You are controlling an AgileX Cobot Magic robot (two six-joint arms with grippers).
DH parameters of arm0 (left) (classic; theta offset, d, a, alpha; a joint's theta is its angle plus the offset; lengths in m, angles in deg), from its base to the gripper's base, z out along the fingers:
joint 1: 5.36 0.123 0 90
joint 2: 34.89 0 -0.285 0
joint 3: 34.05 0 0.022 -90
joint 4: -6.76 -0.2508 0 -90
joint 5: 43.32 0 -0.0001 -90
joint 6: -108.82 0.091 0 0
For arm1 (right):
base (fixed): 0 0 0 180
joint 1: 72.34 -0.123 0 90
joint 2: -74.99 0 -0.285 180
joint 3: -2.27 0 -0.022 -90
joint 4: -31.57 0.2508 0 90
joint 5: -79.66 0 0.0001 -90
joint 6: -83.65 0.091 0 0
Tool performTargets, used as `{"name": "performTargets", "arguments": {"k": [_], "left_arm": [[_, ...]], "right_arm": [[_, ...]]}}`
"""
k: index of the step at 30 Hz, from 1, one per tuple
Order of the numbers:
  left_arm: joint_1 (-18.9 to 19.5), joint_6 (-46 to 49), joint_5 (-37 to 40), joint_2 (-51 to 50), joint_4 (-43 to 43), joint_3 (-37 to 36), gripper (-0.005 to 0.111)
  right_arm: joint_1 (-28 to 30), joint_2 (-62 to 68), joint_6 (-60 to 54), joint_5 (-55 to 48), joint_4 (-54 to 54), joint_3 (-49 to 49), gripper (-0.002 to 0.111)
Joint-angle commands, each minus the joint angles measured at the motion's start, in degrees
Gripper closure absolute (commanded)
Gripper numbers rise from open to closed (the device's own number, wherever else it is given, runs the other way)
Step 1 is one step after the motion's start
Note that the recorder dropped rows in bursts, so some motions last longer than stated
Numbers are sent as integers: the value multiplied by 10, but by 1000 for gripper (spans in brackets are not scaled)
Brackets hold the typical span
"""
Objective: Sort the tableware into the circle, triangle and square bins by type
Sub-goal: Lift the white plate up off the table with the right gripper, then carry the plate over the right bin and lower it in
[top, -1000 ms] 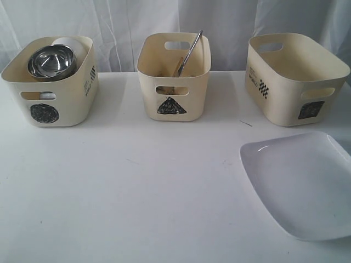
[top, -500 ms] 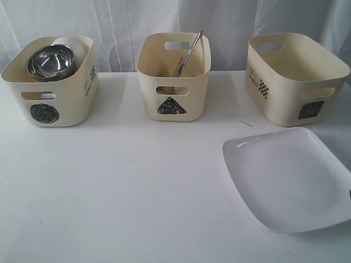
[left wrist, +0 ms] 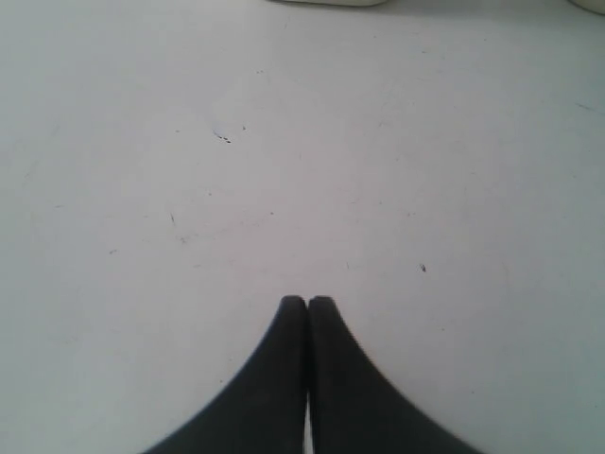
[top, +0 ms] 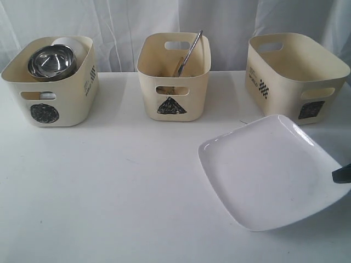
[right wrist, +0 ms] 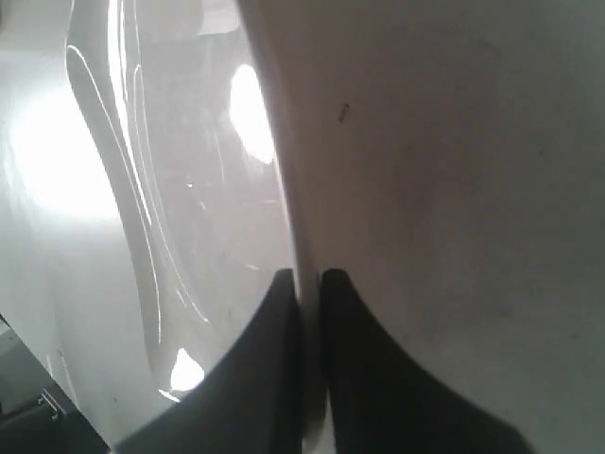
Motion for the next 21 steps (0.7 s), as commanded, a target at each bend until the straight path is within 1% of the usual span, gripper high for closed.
{"name": "performTargets", "arguments": {"k": [1,6,7,8,10,11,13,16,21], "left_arm": [[0,2,-1,2,4,-3,107],[0,2,-1,2,4,-3,107],[0,2,-1,2,4,-3,107],[0,2,-1,2,4,-3,107],[0,2,-1,2,4,-3,107],[0,2,-1,2,4,-3,107],[0,2,-1,2,4,-3,107],[0,2,-1,2,4,-3,107],[0,2,-1,2,4,-3,107]], "right_arm": [[-23,-21,8,-26,60,-2,108],[-84,-121,95,-26,70,-2,108],[-90,-145,110,-26,96,-1,108],[-91,-167,125,-26,147,0,108],[-90,-201,162,-26,287,11,108],[-90,-208,162,-26,328,24,108],[-90,-210,162,-26,371,64,108],[-90,-208,185,-19,382,126,108],[-90,-203,194,148,379,212,108]]}}
